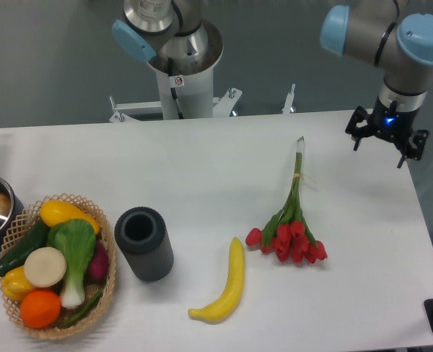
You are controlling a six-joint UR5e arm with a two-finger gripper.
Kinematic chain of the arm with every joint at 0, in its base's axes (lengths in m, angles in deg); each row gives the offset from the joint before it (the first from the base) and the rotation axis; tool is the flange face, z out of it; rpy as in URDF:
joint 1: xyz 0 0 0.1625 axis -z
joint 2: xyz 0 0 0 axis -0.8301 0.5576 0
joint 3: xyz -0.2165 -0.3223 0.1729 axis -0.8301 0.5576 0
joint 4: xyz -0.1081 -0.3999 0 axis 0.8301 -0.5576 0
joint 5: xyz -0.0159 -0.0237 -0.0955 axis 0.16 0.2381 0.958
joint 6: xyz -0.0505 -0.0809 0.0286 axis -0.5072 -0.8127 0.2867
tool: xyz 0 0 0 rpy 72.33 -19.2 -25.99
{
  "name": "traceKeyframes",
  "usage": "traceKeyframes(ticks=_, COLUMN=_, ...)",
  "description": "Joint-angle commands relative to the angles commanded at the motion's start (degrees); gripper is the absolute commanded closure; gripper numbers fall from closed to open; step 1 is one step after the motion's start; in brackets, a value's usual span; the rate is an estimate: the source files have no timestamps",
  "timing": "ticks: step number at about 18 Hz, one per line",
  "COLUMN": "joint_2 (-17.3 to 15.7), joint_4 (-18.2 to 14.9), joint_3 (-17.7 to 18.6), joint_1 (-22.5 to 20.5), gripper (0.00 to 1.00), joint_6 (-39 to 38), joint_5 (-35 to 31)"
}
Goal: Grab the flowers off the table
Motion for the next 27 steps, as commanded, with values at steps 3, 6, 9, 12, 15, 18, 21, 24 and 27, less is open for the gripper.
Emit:
traceKeyframes(ticks=3, joint_2=0.0, joint_4=0.09, joint_3=-0.17, joint_1=0.35, gripper=0.0, joint_6=0.0, joint_5=0.09)
traceKeyframes(ticks=6, joint_2=0.0, joint_4=-0.09, joint_3=0.61, joint_1=0.79, gripper=0.0, joint_6=-0.7, joint_5=0.7)
traceKeyframes(ticks=9, joint_2=0.35, joint_4=0.26, joint_3=1.84, joint_1=0.97, gripper=0.0, joint_6=-5.08, joint_5=2.28)
traceKeyframes(ticks=12, joint_2=0.35, joint_4=2.45, joint_3=4.56, joint_1=1.14, gripper=0.0, joint_6=-9.66, joint_5=4.83)
traceKeyframes(ticks=15, joint_2=0.35, joint_4=4.83, joint_3=7.2, joint_1=1.49, gripper=0.0, joint_6=-11.86, joint_5=7.38)
traceKeyframes(ticks=18, joint_2=0.53, joint_4=5.01, joint_3=8.61, joint_1=2.89, gripper=0.0, joint_6=-13.62, joint_5=7.47)
traceKeyframes(ticks=21, joint_2=1.32, joint_4=4.92, joint_3=9.58, joint_1=5.09, gripper=0.0, joint_6=-17.66, joint_5=7.99)
traceKeyframes(ticks=24, joint_2=1.93, joint_4=4.48, joint_3=10.54, joint_1=6.33, gripper=0.0, joint_6=-19.94, joint_5=9.22)
traceKeyframes(ticks=27, joint_2=2.2, joint_4=4.74, joint_3=12.39, joint_1=6.42, gripper=0.0, joint_6=-21.09, joint_5=10.81)
